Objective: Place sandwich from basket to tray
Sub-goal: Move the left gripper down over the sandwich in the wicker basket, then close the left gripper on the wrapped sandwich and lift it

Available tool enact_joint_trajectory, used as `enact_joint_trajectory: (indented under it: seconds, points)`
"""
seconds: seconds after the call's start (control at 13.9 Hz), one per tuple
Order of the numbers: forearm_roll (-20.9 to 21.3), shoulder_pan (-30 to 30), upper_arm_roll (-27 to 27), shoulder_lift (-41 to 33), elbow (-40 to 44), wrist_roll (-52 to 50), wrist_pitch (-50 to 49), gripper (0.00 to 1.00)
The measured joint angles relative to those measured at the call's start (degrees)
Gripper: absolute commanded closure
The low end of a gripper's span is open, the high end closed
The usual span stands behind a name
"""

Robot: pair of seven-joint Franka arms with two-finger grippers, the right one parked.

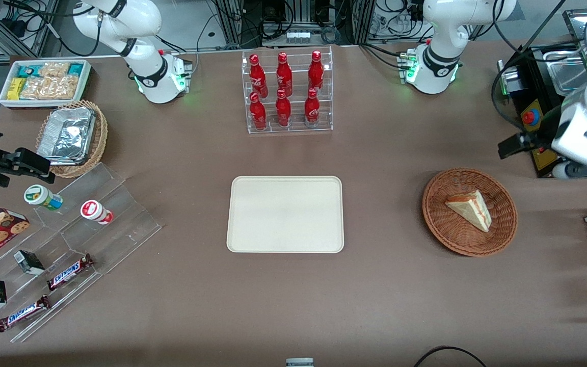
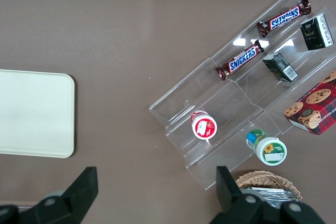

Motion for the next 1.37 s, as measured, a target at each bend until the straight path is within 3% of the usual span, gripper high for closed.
enact_joint_trajectory:
  seconds: [0.5, 0.86, 1.37]
  points:
    - [2.02, 0.29, 0.16, 3.61, -12.99, -14.18, 18.69, 0.00]
    - [1.87, 4.58, 0.82, 4.55, -24.44, -19.51, 31.71, 0.04]
    - [-0.55, 5.37, 0.50, 11.78, -26.29, -29.18, 41.04, 0.03]
